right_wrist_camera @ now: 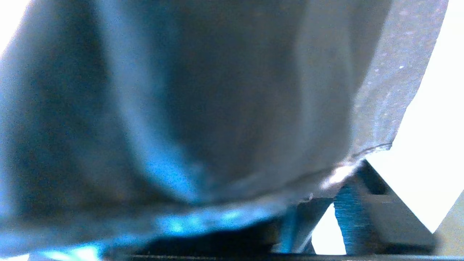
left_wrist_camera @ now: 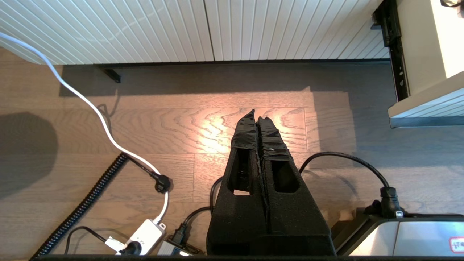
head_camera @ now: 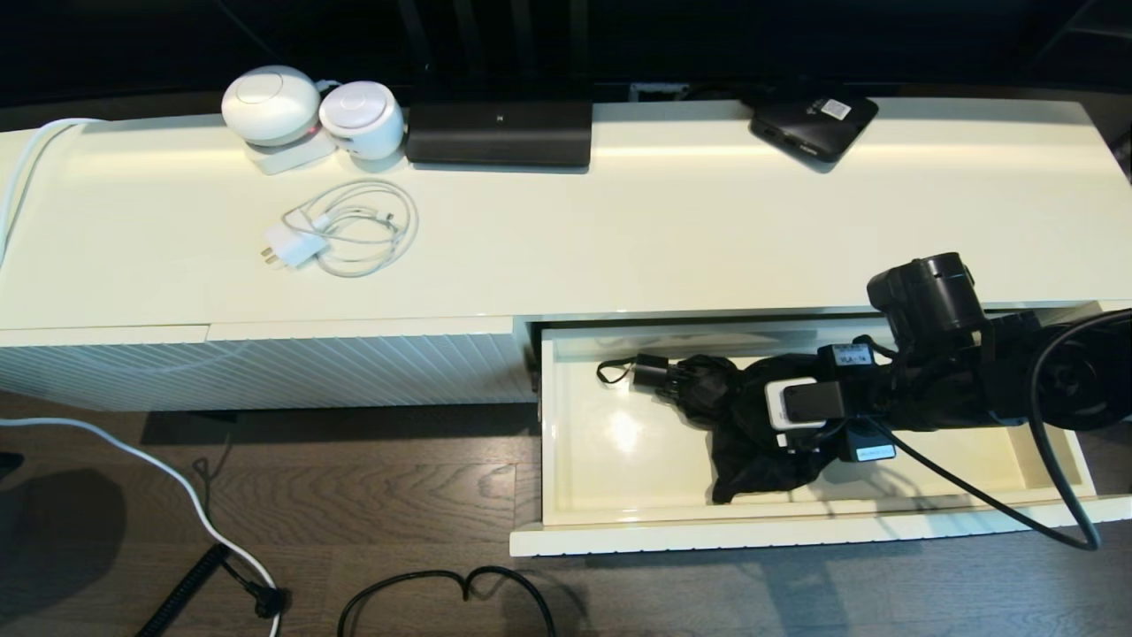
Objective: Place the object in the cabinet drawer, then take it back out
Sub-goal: Take the umbrella out of the drawer and put it on the table
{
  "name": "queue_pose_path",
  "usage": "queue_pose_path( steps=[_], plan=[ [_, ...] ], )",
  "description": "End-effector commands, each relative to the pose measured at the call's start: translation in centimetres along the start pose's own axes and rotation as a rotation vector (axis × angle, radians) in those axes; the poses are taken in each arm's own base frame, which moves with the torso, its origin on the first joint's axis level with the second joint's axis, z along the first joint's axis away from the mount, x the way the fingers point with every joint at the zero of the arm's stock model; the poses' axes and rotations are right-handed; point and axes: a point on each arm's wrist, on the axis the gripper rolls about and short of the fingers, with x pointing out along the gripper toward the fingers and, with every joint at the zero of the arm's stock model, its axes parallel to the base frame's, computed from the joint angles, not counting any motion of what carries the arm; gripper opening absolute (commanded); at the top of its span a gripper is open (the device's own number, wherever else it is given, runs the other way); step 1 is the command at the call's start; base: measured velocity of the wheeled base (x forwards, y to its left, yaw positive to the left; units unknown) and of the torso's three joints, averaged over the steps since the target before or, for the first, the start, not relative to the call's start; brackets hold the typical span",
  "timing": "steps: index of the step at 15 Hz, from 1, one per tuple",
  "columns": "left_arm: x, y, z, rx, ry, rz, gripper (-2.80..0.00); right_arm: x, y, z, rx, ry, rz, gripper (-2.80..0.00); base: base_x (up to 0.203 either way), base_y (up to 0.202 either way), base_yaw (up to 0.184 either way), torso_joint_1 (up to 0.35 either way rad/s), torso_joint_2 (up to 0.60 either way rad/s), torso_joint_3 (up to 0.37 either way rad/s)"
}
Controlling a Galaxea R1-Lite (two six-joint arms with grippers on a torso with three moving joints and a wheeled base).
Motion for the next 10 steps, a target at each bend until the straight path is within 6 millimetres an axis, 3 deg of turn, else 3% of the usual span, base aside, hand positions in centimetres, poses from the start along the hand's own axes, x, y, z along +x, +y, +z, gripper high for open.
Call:
queue_pose_path(
  steps=[1, 7, 10],
  plan=[
    [0.0, 0.0, 0.0, 0.0, -0.002, 0.002, -2.8, 0.2, 0.2, 0.1, -0.011, 0.002, 0.007, -2.8, 0.0, 0.0, 0.0, 0.0, 0.0, 0.0],
    [0.0, 0.0, 0.0, 0.001, -0.002, 0.0, -2.8, -0.5, 0.8, 0.0, -0.005, 0.003, 0.008, -2.8, 0.0, 0.0, 0.0, 0.0, 0.0, 0.0],
    [0.0, 0.0, 0.0, 0.0, -0.002, 0.001, -2.8, -2.6, 1.1, -0.1, -0.006, -0.001, -0.023, -2.8, 0.0, 0.0, 0.0, 0.0, 0.0, 0.0]
  ],
)
